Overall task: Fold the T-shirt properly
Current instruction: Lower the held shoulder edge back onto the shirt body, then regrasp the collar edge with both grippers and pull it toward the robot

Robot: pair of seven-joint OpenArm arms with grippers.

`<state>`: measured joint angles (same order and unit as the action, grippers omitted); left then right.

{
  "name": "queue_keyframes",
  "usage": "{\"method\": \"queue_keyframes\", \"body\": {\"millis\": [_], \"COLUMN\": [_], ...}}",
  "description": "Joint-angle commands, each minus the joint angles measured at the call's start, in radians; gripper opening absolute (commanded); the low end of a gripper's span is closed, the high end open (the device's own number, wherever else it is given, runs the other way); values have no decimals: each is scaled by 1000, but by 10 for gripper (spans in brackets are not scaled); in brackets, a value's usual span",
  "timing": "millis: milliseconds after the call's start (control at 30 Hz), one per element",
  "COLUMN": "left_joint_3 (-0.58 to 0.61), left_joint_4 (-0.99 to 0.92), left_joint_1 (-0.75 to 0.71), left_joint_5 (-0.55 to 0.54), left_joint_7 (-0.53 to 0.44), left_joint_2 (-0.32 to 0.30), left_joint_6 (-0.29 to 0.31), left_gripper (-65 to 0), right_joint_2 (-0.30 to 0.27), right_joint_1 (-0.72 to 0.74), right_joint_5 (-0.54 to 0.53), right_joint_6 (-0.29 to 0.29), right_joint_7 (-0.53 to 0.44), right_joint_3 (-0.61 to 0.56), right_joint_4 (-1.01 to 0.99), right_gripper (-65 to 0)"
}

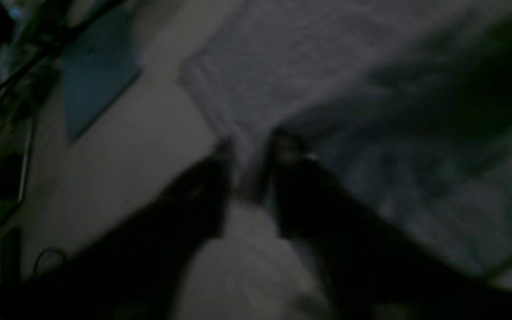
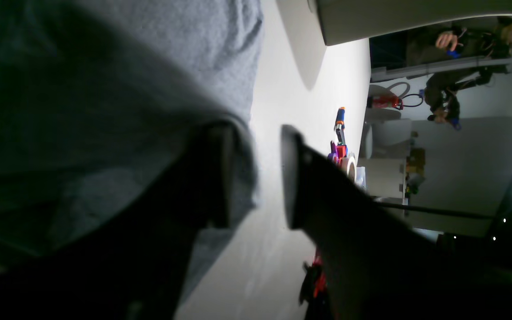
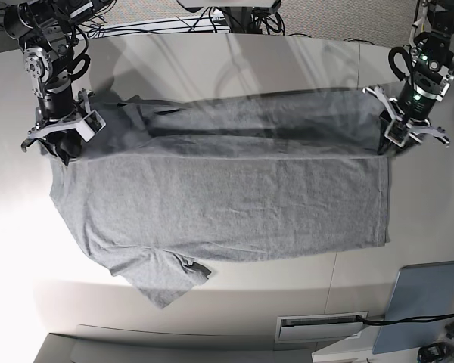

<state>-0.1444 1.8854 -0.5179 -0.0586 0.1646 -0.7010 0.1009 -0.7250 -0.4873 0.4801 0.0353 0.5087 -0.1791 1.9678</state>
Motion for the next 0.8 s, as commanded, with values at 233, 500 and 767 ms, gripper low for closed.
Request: {"method": "queue_keyframes", "body": {"millis": [233,500,767], "left_joint_3": [-8,-8,-8], "left_joint_4": [13,13,-18], "left_joint_1": [3,-1,0], "left_joint_5": [-14,-211,-294], "left_joint_7": [-16,56,118], "left_joint_2": [-17,43,211], "left_joint_6": [-19,-15,-15], "left_gripper": [-324,-650,-650], "right_joint_2": [-14,50,99], "right_joint_1": [6,6,6], "right_joint_5": [8,-145,-313], "right_joint_6": [62,176,145], "right_joint_7": [-3,30,-23], "right_joint_3": [8,13,125], "right_joint_4": [12,-3,-175], "right_gripper": [-444,-650,-650]}}
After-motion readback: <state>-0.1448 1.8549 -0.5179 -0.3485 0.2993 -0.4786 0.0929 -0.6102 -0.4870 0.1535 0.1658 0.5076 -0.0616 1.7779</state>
